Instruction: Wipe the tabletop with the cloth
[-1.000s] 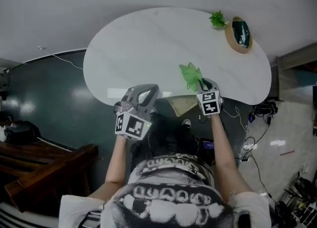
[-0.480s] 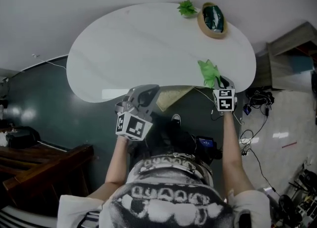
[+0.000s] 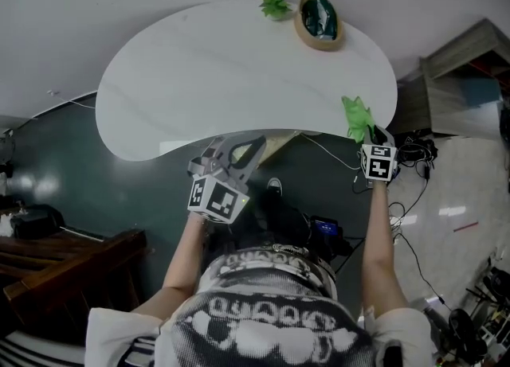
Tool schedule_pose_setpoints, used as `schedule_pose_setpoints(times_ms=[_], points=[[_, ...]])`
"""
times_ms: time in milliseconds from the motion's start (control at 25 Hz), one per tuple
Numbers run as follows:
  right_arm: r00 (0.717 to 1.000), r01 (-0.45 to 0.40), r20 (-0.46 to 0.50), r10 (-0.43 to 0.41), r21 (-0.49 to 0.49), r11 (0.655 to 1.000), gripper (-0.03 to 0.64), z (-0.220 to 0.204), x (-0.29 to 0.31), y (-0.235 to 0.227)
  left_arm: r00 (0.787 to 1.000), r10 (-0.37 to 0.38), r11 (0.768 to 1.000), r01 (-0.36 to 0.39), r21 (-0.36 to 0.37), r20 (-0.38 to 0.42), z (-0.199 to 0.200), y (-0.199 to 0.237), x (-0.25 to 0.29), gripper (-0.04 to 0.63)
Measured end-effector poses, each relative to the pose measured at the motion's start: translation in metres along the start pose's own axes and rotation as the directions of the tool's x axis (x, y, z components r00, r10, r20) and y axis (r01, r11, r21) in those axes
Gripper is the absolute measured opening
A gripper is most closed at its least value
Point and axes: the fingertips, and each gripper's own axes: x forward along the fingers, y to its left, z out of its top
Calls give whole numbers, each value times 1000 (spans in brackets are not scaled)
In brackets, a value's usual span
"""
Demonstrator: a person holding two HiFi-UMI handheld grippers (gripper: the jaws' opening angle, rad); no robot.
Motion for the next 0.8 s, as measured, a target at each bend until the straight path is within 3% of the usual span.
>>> schedule_pose_setpoints(times_ms=[360,800], points=[[999,12,33,-14,56,998,54,-1,-7,-6,999,-41,999,41,4,-24,9,-12,-1,11],[982,-83,172,75,41,996,55,33,-64,74,999,-36,999,35,-20,-35,-11,-17,-47,11]])
